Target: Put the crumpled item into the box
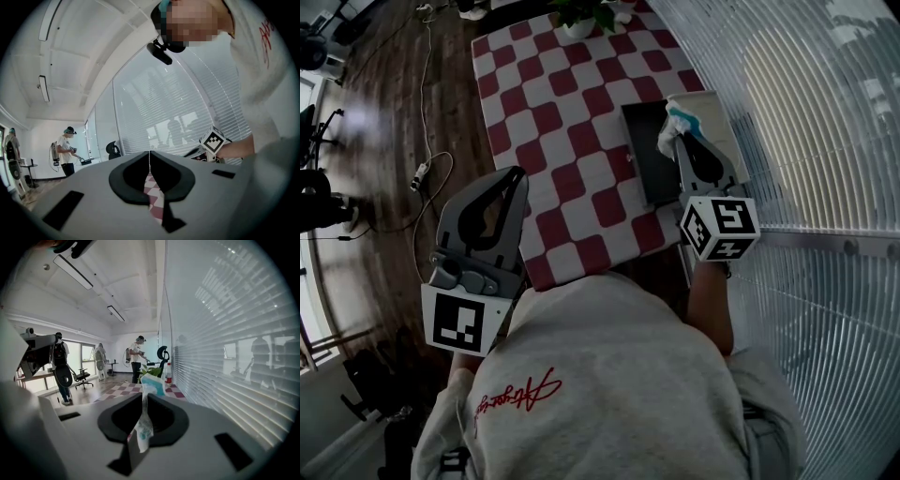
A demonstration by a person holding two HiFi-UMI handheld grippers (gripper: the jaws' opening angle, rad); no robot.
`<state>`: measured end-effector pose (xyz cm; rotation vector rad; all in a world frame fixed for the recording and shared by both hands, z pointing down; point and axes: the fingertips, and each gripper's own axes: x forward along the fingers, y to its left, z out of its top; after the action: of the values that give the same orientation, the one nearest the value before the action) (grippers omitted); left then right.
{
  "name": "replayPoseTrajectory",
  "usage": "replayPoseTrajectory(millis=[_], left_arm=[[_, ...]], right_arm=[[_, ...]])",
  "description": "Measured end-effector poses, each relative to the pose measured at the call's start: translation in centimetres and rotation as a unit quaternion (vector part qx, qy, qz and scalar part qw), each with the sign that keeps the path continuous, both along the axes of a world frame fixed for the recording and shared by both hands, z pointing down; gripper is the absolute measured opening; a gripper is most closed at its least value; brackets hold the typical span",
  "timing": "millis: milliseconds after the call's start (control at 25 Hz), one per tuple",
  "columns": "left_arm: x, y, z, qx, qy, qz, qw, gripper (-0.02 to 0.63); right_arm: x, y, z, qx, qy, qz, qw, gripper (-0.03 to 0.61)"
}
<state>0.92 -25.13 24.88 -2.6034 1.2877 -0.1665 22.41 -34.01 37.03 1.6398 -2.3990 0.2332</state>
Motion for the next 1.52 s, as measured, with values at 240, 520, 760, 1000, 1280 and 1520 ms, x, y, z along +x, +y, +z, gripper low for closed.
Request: replayPoseTrajectory(millis=[240,520,760,1000,1280,1520], left_arm=[[-0.2,-0.1,-0.1,0.001,0.001,-0.007,1.0000,0.018],[-0.3,0.0,0.2,-0.001,-0.002,-0.011,0.9999,0.018],[-0.3,0.0,0.4,-0.002,-0.002,-0.015,0.9999,0.018],[-0.4,-0.1,0.5,-0.007,-0.004,-0.017,0.9998,0.018],[-0.5,0.0,0.7,-0.008,-0.005,-0.024,0.9997,0.018],[-0.7,0.1,0.7,-0.007,-0.006,-0.026,0.9996,0.018]], right_arm=[[0.0,-0.3,0.7,-0.010,0.006,-0.003,1.000,0.044],[-0.4,-0.6,1.7,-0.023,0.010,-0.011,1.000,0.044],[-0.4,-0.6,2.8,-0.037,0.014,-0.015,0.999,0.043],[-0.6,-0.9,3.9,-0.054,0.019,-0.019,0.998,0.043],[-0.6,-0.9,5.4,-0.071,0.023,-0.023,0.997,0.041],[-0.7,-1.0,6.3,-0.085,0.027,-0.024,0.996,0.041]])
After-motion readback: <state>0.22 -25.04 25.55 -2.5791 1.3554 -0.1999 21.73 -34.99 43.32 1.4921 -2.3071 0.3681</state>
